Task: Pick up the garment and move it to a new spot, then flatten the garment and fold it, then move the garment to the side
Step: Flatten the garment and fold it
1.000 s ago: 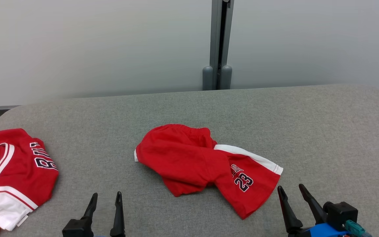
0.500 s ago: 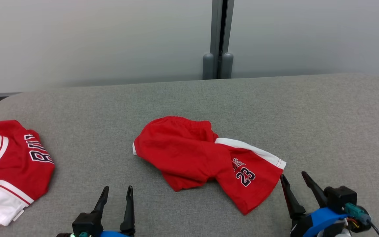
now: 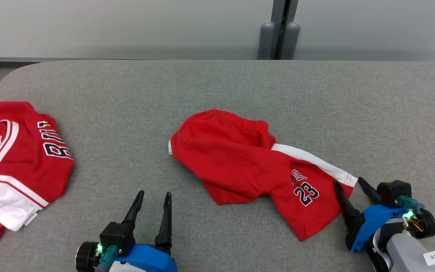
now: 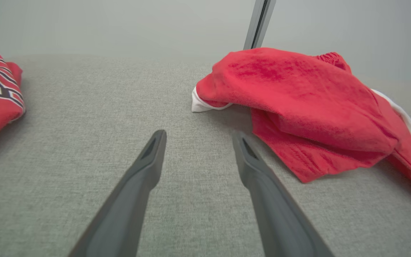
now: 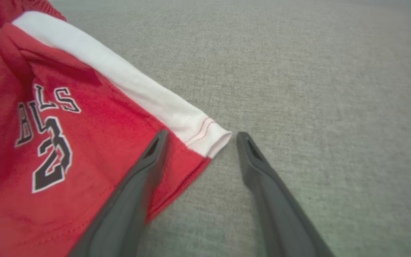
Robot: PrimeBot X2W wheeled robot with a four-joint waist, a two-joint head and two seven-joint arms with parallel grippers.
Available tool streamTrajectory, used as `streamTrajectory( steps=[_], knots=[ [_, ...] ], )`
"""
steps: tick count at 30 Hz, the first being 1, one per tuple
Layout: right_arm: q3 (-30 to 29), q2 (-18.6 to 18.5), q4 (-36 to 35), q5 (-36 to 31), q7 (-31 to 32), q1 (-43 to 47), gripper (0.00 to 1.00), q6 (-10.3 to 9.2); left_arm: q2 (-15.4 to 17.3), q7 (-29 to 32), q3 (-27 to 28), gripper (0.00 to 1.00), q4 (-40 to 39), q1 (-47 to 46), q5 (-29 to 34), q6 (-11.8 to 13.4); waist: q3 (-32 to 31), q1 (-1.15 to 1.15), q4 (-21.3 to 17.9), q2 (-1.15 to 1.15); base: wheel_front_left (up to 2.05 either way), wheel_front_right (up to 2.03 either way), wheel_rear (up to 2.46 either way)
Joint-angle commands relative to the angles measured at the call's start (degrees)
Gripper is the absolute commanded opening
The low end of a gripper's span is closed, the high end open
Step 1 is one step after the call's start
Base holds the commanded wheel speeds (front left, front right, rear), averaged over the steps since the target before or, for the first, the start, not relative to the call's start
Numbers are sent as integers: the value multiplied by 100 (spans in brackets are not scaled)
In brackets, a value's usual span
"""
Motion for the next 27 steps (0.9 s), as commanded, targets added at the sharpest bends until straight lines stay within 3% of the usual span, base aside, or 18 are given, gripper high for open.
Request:
streamTrajectory(
  steps=[1,2,3,5,10,18,21,27],
  knots=[
    [62,-7,265,100,78,-94,100,-1,0,-15,-13,100,10,-70,-35,38,51,-1,58,0,0,0,0],
    [160,28,407,136,100,-84,100,-1,0,-15,-36,100,14,-91,-54,38,56,-1,85,0,0,0,0],
    [281,32,537,163,134,-69,80,0,0,-16,-48,100,22,-108,-96,41,57,-1,108,0,0,0,0],
    [486,-31,679,259,138,-68,0,5,0,-16,-77,100,56,-141,-122,37,31,-1,144,0,0,0,0],
    [699,-483,404,515,23,-356,0,-6,-1,-16,-98,100,78,-98,-181,23,-93,-1,162,0,0,0,0],
    [494,-1006,-1878,209,-8,-1083,0,-1,1,-15,-214,100,179,-30,-395,-21,-400,-1,361,0,0,0,0],
    [725,-1039,-2349,131,-8,-1595,0,0,2,-15,-312,100,231,25,-444,-45,-543,-1,483,0,0,0,0],
    [1300,-925,-2509,180,-8,-2538,0,-1,2,-16,-424,100,300,85,-514,-77,-717,-1,763,0,0,0,0]
  ],
)
